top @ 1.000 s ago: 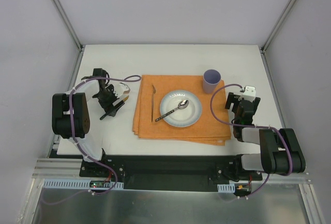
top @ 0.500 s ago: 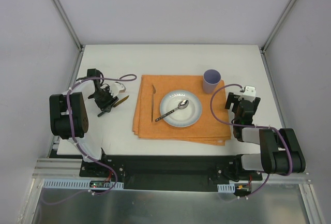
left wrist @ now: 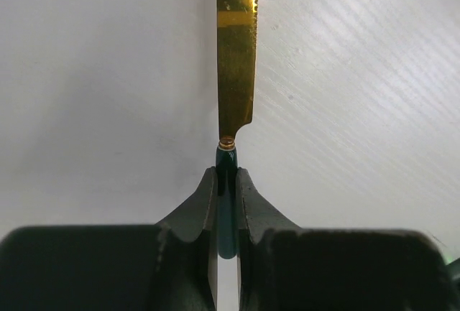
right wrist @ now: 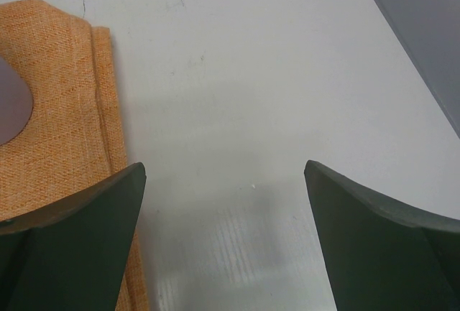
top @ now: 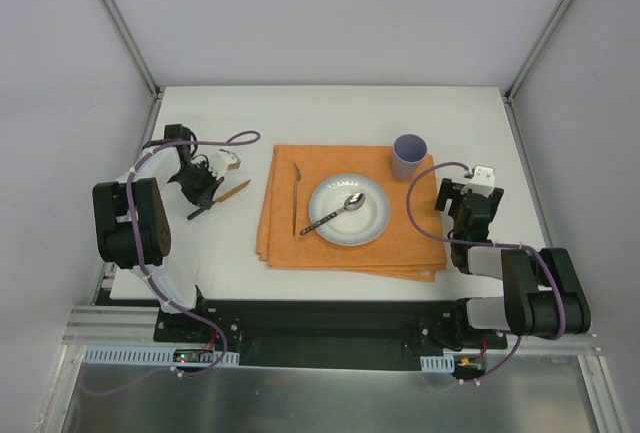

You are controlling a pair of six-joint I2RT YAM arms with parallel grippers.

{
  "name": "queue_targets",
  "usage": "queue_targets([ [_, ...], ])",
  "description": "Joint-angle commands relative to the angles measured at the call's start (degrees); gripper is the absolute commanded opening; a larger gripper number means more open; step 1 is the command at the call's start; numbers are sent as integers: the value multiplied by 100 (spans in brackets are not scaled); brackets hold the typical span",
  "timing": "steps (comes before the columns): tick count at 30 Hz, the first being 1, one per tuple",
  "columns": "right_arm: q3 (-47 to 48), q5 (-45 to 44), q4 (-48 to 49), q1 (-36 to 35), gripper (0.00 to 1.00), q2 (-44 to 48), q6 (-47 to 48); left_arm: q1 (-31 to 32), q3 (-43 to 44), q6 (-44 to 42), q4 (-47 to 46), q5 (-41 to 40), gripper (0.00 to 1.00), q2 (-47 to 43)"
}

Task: Set the dinner table for one person
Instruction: Pick up the knife at the center of the board.

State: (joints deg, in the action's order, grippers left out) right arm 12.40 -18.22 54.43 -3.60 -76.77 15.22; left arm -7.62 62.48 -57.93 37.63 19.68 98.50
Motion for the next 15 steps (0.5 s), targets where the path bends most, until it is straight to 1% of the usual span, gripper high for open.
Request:
queue_targets([
  [1, 16, -77, 340, -1, 96, 75, -11, 14, 1194, 624, 875, 737, 0, -383],
  [2, 16, -77, 340, -1, 96, 75, -11, 15, 1649, 782, 1008, 817, 0, -410],
  [5, 16, -77, 340, -1, 96, 66, -11, 58, 2336, 958, 1456, 1064, 0, -507],
  [7, 16, -68, 340, -1, 96, 66, -11, 85, 2505, 1073, 1528, 1055, 0, -603],
  [10, 16, -77, 340, -1, 96, 75, -11, 269, 2647, 1555, 1546, 722, 0, -621],
  [11, 16, -85, 331, -1, 96, 75, -11, 330, 2647, 2035, 1555, 504, 0, -604],
  [13, 16, -77, 331, -1, 96, 83, -11, 349, 2690, 2827, 1555, 318, 0, -437],
  [14, 16, -77, 340, -1, 96, 75, -11, 340, 2691, 3623, 1555, 265, 0, -385],
  [15, 16, -77, 331, -10, 96, 75, -11, 349, 2656, 4005, 1503, 221, 0, -314],
])
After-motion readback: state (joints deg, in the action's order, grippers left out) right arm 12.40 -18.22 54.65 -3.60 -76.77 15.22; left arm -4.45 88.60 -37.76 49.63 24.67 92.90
